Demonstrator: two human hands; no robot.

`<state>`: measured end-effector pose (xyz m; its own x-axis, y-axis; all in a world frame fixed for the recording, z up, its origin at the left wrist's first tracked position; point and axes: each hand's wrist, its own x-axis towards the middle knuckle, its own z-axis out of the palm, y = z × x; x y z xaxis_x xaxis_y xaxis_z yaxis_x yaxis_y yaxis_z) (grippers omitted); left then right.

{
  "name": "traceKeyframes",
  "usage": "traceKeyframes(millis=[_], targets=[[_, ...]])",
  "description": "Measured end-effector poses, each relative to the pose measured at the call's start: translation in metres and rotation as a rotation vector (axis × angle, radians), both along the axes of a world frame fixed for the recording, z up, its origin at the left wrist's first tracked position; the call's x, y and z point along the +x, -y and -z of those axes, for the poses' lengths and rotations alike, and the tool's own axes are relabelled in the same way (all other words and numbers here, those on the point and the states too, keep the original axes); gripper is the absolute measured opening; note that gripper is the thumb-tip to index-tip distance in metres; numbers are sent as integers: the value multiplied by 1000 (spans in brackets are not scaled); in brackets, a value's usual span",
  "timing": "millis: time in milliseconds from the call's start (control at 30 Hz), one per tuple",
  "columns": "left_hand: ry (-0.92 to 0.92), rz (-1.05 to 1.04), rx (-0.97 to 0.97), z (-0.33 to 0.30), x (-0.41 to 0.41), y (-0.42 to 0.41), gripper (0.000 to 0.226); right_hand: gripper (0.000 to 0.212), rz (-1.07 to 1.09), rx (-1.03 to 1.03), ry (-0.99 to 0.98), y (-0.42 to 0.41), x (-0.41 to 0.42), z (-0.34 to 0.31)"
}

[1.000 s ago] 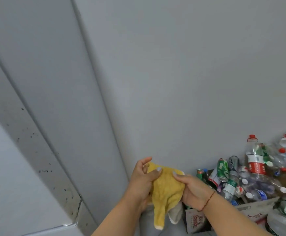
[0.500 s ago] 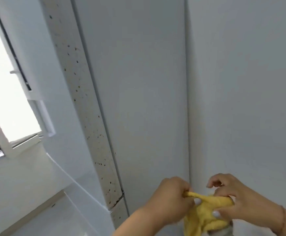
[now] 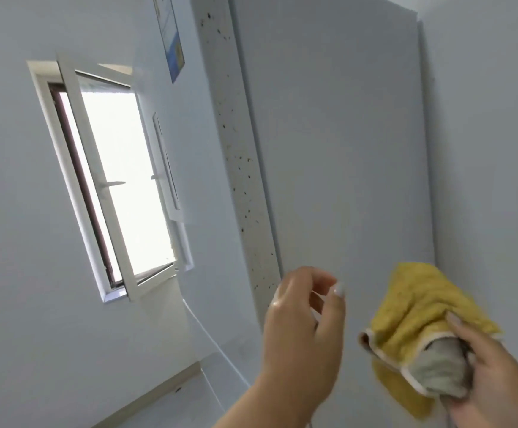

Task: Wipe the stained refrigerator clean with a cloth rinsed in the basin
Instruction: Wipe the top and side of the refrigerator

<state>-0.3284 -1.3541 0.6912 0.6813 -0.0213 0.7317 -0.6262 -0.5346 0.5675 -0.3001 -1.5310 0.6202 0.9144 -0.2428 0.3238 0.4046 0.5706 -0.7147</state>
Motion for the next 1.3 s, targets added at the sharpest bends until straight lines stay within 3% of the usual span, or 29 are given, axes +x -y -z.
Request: traceKeyframes(millis=[67,100,167,233,333,533,700,833,1133,1200,1300], targets=[[98,-45,-177,-7,4,-18,11,32,234,48,175,-21,-3,-29],[127,-63,-263,-14,7,-26,10,35,342,-8,320,-40,-7,-47],[170,-89,-407,-30,15,-43,12,48,580,-374,578,-79,-1,-59],[213,-89,-512,-49,27,-61,16,59,810,-895,685,-119,25,-51],[258,-75,-499,-78,48,-82,28,69,871,-1191,675,-161,57,-46],[259,35,-447,-118,80,-108,51,65,952,-1232,657,-167,74,-84],[274,80,-469,-135,92,-116,48,57,1000,-1186,735,-174,80,-149],[293,77,-471,-149,100,-118,47,61,950,-1099,767,-174,87,-231],[319,80,-429,-165,117,-126,47,56,937,-1169,720,-164,89,-437],[334,95,-406,-166,117,-125,49,56,935,-1165,727,-164,90,-454],[343,121,-368,-162,116,-124,51,55,930,-1096,780,-163,93,-430]])
